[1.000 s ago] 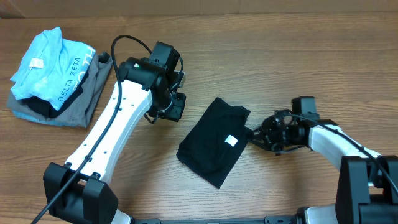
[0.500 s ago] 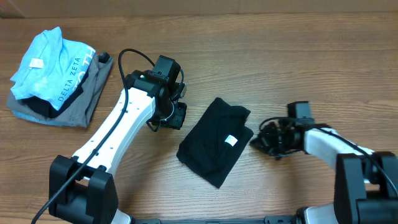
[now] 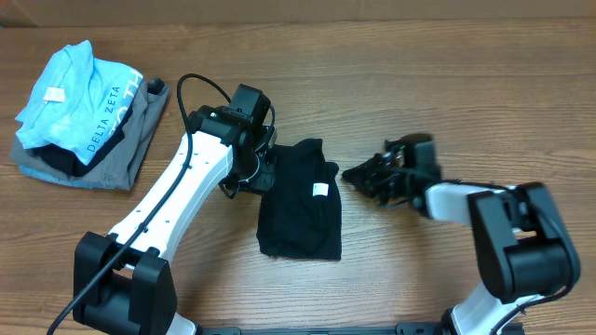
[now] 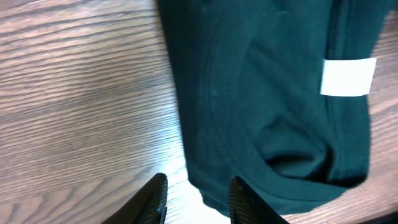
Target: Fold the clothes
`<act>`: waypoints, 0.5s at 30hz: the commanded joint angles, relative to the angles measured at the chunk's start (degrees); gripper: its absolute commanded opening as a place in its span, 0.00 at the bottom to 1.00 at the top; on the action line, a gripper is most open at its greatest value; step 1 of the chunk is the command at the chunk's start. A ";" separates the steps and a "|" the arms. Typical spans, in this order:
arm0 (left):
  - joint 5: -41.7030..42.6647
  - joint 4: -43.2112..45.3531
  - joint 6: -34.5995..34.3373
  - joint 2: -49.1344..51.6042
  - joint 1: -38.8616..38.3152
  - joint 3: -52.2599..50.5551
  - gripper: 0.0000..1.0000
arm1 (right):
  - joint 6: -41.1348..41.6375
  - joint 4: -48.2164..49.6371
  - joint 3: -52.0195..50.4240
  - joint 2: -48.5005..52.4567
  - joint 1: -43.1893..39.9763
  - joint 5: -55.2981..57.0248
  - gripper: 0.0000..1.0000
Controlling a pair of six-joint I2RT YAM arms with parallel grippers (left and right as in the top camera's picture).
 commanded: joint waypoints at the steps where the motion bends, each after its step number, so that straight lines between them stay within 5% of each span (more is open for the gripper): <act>1: -2.47 -0.22 -1.86 -0.42 0.90 -0.11 0.36 | -14.45 -8.85 4.83 -3.32 -5.31 -12.92 0.11; 6: -1.88 0.24 -1.79 -0.42 1.62 -0.11 0.37 | -32.81 -34.47 10.43 -9.09 -4.72 -11.80 0.18; 10: -1.88 1.25 -1.81 -0.42 1.70 -0.11 0.38 | -37.09 -49.48 13.94 -12.63 0.02 6.75 0.23; 15: -1.90 1.33 -1.81 -0.42 1.77 -0.11 0.43 | -36.74 -51.49 14.97 -14.51 4.55 13.14 0.53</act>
